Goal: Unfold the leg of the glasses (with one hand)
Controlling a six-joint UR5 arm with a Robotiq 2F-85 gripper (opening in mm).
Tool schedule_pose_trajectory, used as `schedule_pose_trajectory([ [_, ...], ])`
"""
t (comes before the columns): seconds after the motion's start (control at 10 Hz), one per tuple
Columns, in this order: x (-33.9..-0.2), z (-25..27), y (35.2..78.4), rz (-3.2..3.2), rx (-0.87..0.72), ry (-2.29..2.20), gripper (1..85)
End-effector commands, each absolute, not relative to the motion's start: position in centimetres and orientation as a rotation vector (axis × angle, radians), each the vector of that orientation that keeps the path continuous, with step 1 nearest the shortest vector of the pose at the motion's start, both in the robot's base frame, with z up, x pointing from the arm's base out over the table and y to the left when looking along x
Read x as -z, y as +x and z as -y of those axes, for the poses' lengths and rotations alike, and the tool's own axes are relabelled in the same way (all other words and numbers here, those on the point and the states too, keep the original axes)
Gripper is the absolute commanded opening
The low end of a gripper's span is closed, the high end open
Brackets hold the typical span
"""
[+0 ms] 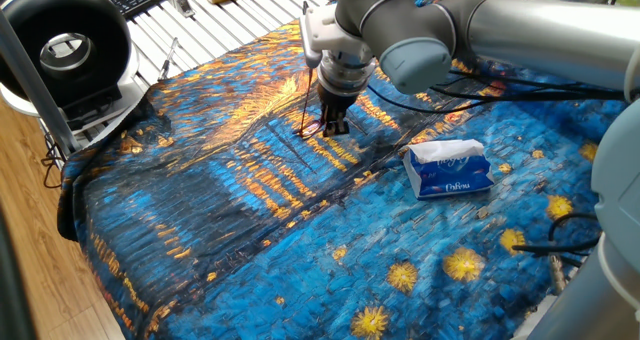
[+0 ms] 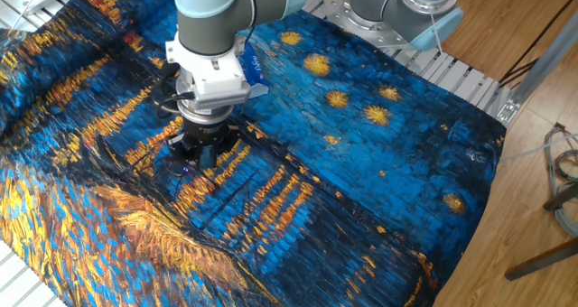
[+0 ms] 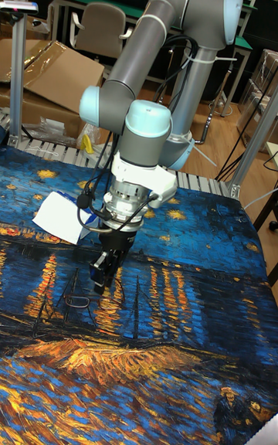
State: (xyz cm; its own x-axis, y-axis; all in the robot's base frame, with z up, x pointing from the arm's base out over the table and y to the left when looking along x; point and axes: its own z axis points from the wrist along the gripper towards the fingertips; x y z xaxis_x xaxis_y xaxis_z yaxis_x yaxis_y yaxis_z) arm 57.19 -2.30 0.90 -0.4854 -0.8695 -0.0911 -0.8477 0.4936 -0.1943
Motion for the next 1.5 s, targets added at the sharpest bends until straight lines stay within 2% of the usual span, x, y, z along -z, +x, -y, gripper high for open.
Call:
schedule_pose_trajectory([
  [0.0,-0.87,2.1,57.32,-2.561,0.171,-1.457,31.0],
  [1.0,-0.59,1.84,57.8,-2.548,0.166,-1.456,32.7],
  [1.4,-1.48,2.42,57.11,-2.582,0.183,-1.449,32.7],
])
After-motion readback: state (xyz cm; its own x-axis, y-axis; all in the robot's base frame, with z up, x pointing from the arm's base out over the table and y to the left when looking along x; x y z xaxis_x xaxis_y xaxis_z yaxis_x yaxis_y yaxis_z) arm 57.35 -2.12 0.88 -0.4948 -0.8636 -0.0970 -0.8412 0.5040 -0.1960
